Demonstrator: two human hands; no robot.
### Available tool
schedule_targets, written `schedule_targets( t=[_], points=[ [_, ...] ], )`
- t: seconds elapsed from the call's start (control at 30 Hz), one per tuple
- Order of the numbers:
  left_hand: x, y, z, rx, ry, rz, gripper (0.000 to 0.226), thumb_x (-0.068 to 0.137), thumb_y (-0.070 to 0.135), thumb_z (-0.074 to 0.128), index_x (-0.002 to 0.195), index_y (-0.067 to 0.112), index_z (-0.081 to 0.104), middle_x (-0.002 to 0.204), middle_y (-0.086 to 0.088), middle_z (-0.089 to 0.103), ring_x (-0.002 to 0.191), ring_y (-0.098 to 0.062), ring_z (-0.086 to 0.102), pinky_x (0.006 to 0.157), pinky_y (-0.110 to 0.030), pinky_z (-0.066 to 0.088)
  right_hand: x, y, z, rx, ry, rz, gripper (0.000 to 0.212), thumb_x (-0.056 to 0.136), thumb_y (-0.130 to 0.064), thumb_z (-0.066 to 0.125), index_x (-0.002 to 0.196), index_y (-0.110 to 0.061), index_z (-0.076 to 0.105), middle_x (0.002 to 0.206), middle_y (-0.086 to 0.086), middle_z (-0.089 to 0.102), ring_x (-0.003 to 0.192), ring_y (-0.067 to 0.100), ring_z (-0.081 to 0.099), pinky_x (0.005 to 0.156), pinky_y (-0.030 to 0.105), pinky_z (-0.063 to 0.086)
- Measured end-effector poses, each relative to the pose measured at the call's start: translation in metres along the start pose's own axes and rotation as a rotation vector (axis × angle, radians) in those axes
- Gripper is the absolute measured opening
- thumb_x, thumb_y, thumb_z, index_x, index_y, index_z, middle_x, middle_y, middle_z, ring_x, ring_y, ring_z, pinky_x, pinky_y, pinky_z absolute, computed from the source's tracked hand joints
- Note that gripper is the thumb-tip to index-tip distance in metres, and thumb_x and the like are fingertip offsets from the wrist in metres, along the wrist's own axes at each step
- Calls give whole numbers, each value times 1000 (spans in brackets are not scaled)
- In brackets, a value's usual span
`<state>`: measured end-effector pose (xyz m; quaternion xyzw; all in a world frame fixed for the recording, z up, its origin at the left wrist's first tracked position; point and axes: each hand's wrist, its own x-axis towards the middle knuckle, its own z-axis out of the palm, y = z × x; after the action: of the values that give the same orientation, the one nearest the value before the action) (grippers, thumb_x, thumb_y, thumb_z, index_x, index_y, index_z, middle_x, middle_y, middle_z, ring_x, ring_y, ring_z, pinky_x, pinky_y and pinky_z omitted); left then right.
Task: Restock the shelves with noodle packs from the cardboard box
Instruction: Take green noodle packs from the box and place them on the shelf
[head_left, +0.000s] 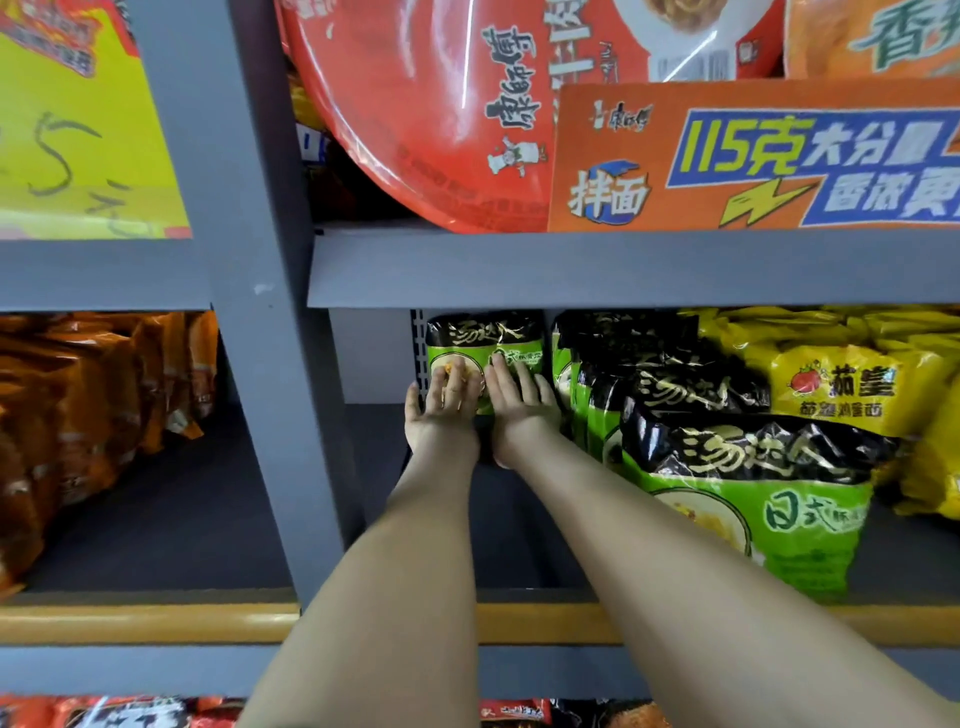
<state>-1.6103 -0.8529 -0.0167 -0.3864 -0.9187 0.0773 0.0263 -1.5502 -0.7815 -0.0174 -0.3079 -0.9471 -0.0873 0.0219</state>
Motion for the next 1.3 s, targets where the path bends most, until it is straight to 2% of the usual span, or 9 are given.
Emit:
schedule_targets(
  t=[0.17,0.37,0.67,0.77,0.87,1.0,1.13,1.3],
  points=[
    [5,2,-1,-53,1,9,101,92,27,57,146,19,-27,153,-3,-33,143,-23,-23,116,-48,-9,-4,-10,3,-106,-9,54,88,96,-39,42,146,-14,-25,153,3,-33,142,24,-26,117,41,-11],
    [4,4,-6,-39,-27,6,99,92,28,56,146,20,-27,154,-4,-32,143,-25,-24,116,-48,-10,-7,-10,2,-51,1,49,90,95,-40,43,147,-11,-24,154,5,-31,142,24,-25,117,41,-9],
    [-58,11,-27,-126,-95,-23,98,92,25,57,148,25,-24,153,-9,-32,143,-26,-23,117,-50,-5,-50,-6,-22,55,-37,12,70,101,-25,32,149,-7,-15,157,8,-20,145,24,-19,116,37,-7],
    [-89,18,-37,-151,-95,-39,97,93,25,56,148,23,-24,154,-9,-30,145,-27,-18,118,-49,0,-79,-2,-34,69,-17,-23,69,101,-18,30,148,-4,-17,156,11,-24,144,25,-20,116,37,-8],
    [-120,20,-41,-240,-54,-52,91,95,25,53,149,26,-21,157,-7,-24,147,-25,-12,118,-47,4,-116,0,-45,110,-17,-53,71,99,-16,34,149,-4,-15,156,13,-21,144,26,-19,116,37,-7],
    [-173,22,-36,-401,24,-65,79,97,22,45,152,26,-11,160,-7,-10,147,-24,-5,117,-45,10,-173,4,-57,172,39,-173,79,95,-25,46,150,-2,-5,158,16,-7,146,28,-8,117,38,-3],
    [-220,26,-23,-386,126,-31,70,98,16,41,153,14,-2,160,-9,0,147,-25,3,116,-45,19,-211,5,-54,241,12,-232,83,92,-26,52,151,-2,-2,158,16,-3,146,28,-5,119,37,1],
    [-258,22,1,-357,136,55,65,98,12,38,153,8,3,160,-11,4,147,-26,4,118,-41,15,-246,-11,-35,325,12,-271,78,94,-26,49,152,-7,0,159,13,-6,147,25,-7,118,35,-1]
  ],
)
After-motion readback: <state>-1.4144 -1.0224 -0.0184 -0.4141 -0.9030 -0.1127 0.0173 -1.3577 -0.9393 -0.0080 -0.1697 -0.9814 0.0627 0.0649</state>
